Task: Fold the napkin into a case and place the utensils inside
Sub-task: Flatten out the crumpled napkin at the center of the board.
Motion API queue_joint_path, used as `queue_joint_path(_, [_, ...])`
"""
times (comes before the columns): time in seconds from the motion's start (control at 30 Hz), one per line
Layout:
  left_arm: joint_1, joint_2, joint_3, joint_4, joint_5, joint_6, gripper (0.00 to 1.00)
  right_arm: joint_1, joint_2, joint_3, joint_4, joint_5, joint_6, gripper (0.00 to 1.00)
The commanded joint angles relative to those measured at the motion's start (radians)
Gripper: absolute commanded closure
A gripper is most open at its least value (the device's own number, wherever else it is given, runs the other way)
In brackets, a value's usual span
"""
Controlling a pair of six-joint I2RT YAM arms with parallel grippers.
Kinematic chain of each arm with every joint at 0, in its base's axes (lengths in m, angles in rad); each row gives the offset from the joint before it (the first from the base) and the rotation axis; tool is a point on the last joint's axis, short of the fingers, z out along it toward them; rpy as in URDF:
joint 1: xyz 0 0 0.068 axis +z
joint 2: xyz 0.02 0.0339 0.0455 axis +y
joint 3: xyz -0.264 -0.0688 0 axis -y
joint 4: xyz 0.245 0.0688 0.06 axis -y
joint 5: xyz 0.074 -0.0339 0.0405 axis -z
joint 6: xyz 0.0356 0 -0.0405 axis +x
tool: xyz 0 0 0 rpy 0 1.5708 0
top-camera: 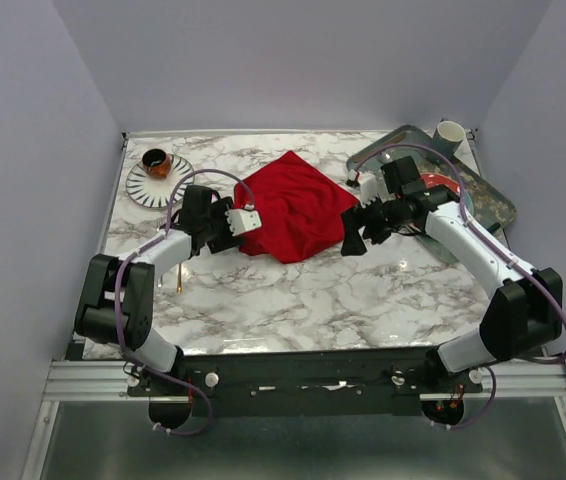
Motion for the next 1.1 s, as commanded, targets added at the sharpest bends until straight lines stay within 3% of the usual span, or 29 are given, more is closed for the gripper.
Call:
queue_joint_path(0.0, [0.003,0.072,-0.001,0.148,0.063,-0.031,0.21,0.001,0.031,0.033,-0.022,0.025,-0.010,0.04])
queue_joint_path(0.1, [0.003,0.118,0.000,0.212,0.044,-0.052,0.23,-0.002,0.043,0.042,-0.022,0.026,-0.007,0.04])
queue_joint_path(0.3, [0.006,0.189,0.089,0.188,0.007,-0.049,0.42,-0.005,0.066,0.059,-0.028,0.026,-0.009,0.04])
queue_joint_path(0.4, [0.006,0.190,0.094,0.169,0.017,-0.005,0.56,-0.010,0.066,0.063,-0.028,0.026,-0.009,0.04])
queue_joint_path(0.43, [0.006,0.189,0.095,0.156,0.023,0.007,0.68,-0.013,0.064,0.063,-0.028,0.026,-0.010,0.04])
queue_joint_path(0.5, [0.008,0.181,0.097,0.146,0.041,0.035,0.79,-0.013,0.063,0.059,-0.025,0.029,-0.010,0.04])
queue_joint_path(0.53, [0.006,0.181,0.103,0.122,0.044,0.041,0.94,-0.013,0.058,0.056,-0.026,0.032,-0.013,0.04])
queue_joint_path(0.57, [0.006,0.180,0.112,0.105,0.046,0.047,1.00,-0.016,0.055,0.054,-0.026,0.031,-0.014,0.04])
queue_joint_path(0.77, [0.005,0.111,0.183,-0.053,0.023,0.067,1.00,-0.030,0.031,0.039,-0.025,0.039,-0.018,0.04])
queue_joint_path(1.07, [-0.136,-0.237,0.203,-0.463,-0.034,0.075,1.00,-0.045,-0.040,0.025,-0.032,0.054,-0.024,0.04])
